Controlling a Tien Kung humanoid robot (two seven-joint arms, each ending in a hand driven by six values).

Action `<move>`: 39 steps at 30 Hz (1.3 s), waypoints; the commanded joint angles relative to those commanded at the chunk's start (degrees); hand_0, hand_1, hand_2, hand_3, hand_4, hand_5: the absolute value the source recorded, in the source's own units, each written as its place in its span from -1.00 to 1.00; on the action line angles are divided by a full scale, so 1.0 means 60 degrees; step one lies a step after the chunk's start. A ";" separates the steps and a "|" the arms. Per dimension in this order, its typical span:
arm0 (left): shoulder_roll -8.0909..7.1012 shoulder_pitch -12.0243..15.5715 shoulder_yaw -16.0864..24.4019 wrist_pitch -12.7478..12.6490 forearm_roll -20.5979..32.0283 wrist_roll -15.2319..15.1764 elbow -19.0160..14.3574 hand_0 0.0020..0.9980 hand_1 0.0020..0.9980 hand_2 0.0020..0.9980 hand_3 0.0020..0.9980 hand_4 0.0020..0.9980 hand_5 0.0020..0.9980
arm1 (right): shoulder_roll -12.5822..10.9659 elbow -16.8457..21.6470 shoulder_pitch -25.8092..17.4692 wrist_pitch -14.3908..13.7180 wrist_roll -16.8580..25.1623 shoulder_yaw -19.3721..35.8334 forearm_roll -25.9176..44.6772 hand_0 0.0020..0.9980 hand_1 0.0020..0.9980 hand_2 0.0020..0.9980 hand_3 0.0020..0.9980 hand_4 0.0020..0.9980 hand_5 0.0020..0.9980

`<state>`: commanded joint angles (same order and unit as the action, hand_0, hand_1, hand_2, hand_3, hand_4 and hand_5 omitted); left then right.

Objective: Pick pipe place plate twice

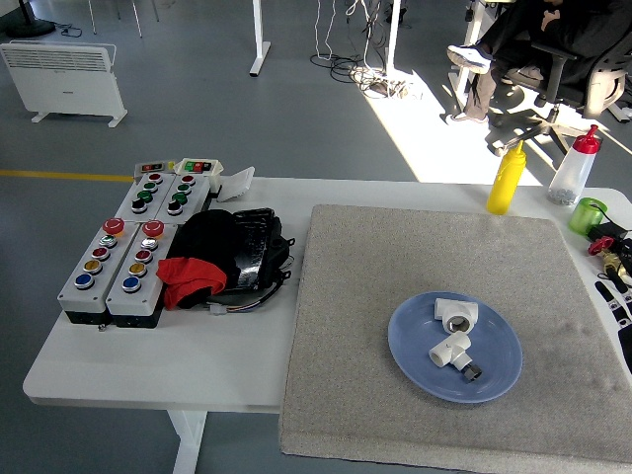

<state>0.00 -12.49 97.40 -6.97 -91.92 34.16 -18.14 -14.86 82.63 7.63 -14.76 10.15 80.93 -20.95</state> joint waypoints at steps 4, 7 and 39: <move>0.0000 0.0047 -0.0004 0.0017 0.0018 -0.0060 0.0024 0.36 0.34 0.40 0.27 -0.33 1.00 | 0.0012 -0.0004 -0.0055 -0.0014 0.0026 0.0042 0.0057 0.63 0.55 0.69 0.65 0.06 0.03; 0.0000 0.0054 0.0003 0.0003 0.0046 -0.0096 0.0039 0.36 0.34 0.40 0.27 -0.33 1.00 | 0.0042 -0.0018 -0.0066 -0.0023 0.0085 0.0073 0.0157 0.63 0.55 0.69 0.65 0.06 0.03; 0.0000 0.0064 0.0114 0.0043 -0.0131 -0.0009 0.0021 0.36 0.34 0.40 0.27 -0.33 1.00 | 0.0137 -0.0128 -0.0055 -0.0095 0.0411 -0.0005 0.0668 0.58 0.48 0.56 0.50 0.02 0.12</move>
<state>0.00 -12.11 98.09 -6.71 -92.70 34.10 -18.01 -14.04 81.86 7.29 -15.33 12.62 80.90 -16.94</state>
